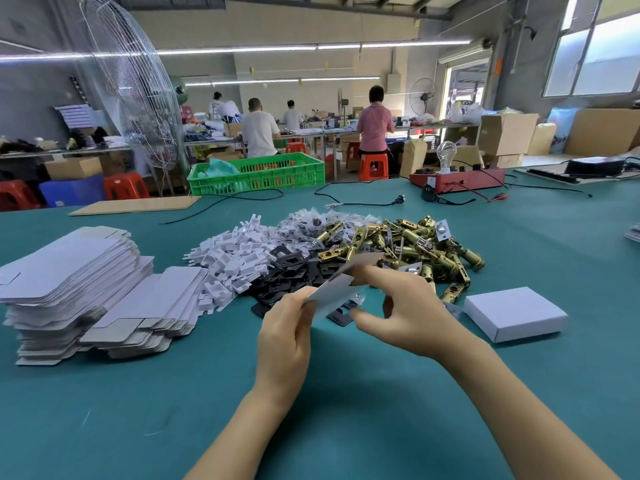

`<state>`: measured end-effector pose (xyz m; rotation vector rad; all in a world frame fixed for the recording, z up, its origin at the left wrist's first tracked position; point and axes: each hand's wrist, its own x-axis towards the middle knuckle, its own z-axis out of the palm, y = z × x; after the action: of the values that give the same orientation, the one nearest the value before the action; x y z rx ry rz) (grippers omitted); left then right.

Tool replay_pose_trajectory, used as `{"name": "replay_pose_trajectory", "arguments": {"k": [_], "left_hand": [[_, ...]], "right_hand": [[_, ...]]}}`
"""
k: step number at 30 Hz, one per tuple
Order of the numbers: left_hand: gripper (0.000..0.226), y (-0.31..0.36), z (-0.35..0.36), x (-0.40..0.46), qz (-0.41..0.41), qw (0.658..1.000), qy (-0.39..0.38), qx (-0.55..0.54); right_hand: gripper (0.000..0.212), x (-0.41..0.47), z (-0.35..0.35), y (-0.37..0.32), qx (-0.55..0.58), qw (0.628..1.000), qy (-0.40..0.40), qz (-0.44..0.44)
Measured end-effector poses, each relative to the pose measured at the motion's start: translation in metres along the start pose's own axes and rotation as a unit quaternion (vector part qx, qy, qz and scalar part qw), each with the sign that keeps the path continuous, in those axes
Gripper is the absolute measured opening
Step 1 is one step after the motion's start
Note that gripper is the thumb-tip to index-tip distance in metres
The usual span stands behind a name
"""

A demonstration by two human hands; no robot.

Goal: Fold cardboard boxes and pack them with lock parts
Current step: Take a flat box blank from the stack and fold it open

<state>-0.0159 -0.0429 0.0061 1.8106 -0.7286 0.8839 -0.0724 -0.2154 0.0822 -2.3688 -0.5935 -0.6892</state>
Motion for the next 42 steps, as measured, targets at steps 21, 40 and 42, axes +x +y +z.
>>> {"name": "replay_pose_trajectory", "arguments": {"k": [21,40,42], "left_hand": [[0.096,0.002,0.012,-0.004,0.145,0.918,0.023,0.367],[0.083,0.008,0.013,0.001,0.165,0.931,0.066,0.318],[0.073,0.012,0.012,0.003,0.172,0.937,0.081,0.292]], "right_hand": [[0.024,0.004,0.019,-0.007,0.122,0.981,0.042,0.143],[0.028,0.001,0.024,-0.003,0.0,0.992,0.07,0.1],[0.007,0.001,0.023,-0.001,-0.037,0.992,0.099,0.072]]}}
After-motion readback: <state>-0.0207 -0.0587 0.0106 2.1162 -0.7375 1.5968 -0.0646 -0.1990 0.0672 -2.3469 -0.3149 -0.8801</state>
